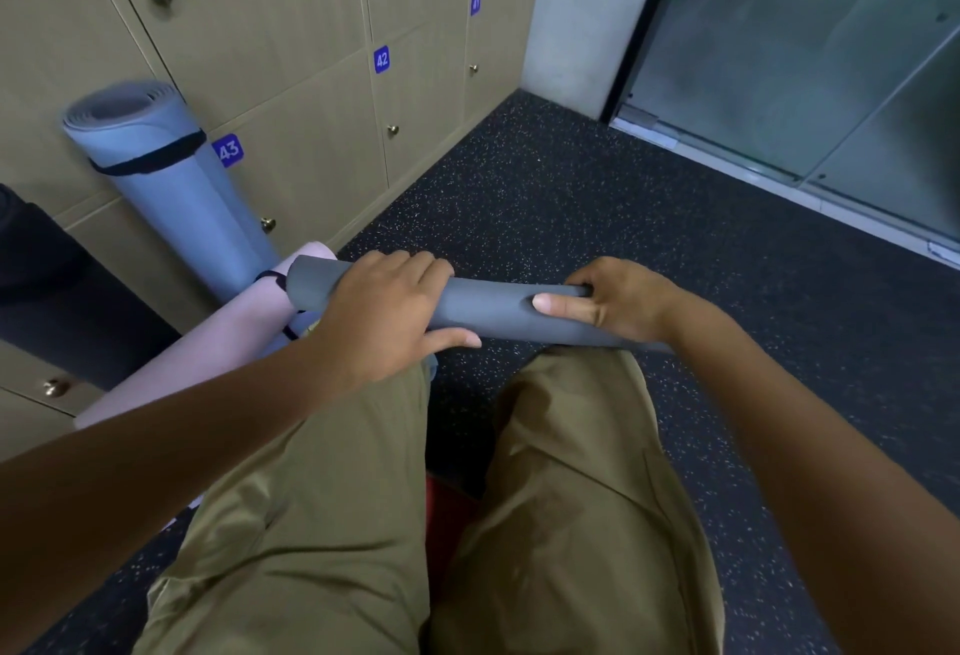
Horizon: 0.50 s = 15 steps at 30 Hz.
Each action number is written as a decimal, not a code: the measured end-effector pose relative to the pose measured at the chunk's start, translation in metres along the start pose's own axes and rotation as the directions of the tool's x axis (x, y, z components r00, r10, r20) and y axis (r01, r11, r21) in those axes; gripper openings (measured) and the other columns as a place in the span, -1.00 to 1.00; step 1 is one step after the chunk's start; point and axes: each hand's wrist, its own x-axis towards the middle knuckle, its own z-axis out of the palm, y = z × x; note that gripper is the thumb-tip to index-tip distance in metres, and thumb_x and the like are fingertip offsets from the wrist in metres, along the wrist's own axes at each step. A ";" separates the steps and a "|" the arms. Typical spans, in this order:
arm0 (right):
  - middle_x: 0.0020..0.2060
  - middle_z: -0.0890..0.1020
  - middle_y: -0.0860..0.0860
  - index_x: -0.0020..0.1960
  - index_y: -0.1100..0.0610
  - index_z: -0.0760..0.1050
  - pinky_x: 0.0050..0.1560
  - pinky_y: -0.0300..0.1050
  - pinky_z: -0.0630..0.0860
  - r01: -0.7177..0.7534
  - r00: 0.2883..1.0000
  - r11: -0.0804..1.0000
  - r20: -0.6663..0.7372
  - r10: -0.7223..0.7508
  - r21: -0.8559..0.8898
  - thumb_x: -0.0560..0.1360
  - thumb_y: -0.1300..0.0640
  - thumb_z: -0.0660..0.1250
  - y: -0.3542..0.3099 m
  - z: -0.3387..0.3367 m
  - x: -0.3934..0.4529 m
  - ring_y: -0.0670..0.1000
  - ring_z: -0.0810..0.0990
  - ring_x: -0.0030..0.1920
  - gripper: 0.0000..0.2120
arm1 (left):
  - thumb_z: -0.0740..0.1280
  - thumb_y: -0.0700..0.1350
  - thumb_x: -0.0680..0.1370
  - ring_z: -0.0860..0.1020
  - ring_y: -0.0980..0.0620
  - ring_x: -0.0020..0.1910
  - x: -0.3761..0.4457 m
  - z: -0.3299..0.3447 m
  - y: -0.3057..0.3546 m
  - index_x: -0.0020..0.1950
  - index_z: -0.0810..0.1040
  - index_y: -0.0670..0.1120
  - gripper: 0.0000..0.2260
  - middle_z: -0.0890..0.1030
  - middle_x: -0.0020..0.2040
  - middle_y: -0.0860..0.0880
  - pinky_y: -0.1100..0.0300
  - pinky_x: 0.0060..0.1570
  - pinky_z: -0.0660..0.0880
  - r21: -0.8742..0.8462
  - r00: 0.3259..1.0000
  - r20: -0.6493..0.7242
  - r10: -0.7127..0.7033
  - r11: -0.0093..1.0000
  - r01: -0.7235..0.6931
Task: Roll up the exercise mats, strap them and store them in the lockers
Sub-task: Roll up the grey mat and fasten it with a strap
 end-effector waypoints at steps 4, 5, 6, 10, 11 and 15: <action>-0.28 0.60 0.09 -0.17 0.15 0.56 -0.10 0.11 0.51 -0.003 1.000 0.998 0.001 0.003 -0.060 0.22 -0.73 -0.04 0.001 -0.001 0.002 0.10 0.59 -0.22 -0.03 | -0.02 0.51 0.51 0.56 -0.14 -0.22 0.013 0.003 -0.007 -0.01 0.51 -0.11 -0.29 0.57 -0.18 -0.05 0.02 -0.24 0.36 -0.007 0.997 0.059 0.039 0.999 -0.039; -0.28 0.59 0.07 -0.18 0.14 0.55 -0.10 0.11 0.51 0.003 1.000 0.997 -0.009 -0.003 -0.073 0.26 -0.70 -0.03 0.001 -0.002 0.001 0.09 0.58 -0.22 -0.08 | -0.05 0.52 0.49 0.56 -0.13 -0.20 0.016 0.002 -0.007 -0.02 0.48 -0.09 -0.29 0.56 -0.17 -0.03 0.03 -0.25 0.34 -0.023 0.995 0.094 0.036 0.999 -0.034; -0.28 0.58 0.06 -0.18 0.13 0.53 -0.10 0.11 0.50 0.007 1.000 0.996 -0.021 -0.009 -0.086 0.30 -0.66 -0.02 0.000 -0.003 -0.001 0.08 0.57 -0.22 -0.14 | -0.07 0.53 0.48 0.56 -0.11 -0.19 0.018 0.003 -0.008 -0.02 0.45 -0.07 -0.30 0.55 -0.16 0.00 0.03 -0.25 0.35 -0.039 0.991 0.130 0.031 0.999 -0.026; -0.15 0.60 0.05 -0.05 0.11 0.51 -0.02 0.10 0.48 0.040 0.980 0.955 -0.175 -0.095 -0.295 0.47 -0.51 -0.04 -0.002 0.001 -0.007 0.12 0.57 -0.09 -0.28 | -0.11 0.62 0.42 0.56 -0.09 -0.14 0.032 0.003 -0.013 0.00 0.43 -0.04 -0.24 0.54 -0.15 0.04 -0.01 -0.17 0.39 -0.080 0.961 0.276 -0.011 0.996 0.034; -0.09 0.61 0.07 0.00 0.11 0.50 0.03 0.09 0.46 0.041 0.965 0.926 -0.227 -0.134 -0.376 0.51 -0.49 -0.08 -0.001 0.006 -0.006 0.14 0.56 -0.03 -0.28 | -0.08 0.62 0.41 0.56 -0.09 -0.14 0.037 0.003 -0.014 -0.01 0.44 -0.03 -0.25 0.54 -0.16 0.04 0.00 -0.17 0.34 -0.094 0.943 0.332 -0.027 0.994 0.061; -0.02 0.59 0.09 0.08 0.10 0.45 0.07 0.05 0.37 -0.002 0.941 0.919 -0.311 -0.131 -0.394 0.47 -0.50 -0.29 0.002 0.031 -0.005 0.17 0.53 0.04 -0.18 | 0.09 0.57 0.46 0.55 -0.05 -0.15 0.055 0.001 -0.016 -0.16 0.43 0.05 -0.42 0.56 -0.22 0.05 0.02 -0.17 0.29 -0.181 0.842 0.536 -0.063 0.965 0.188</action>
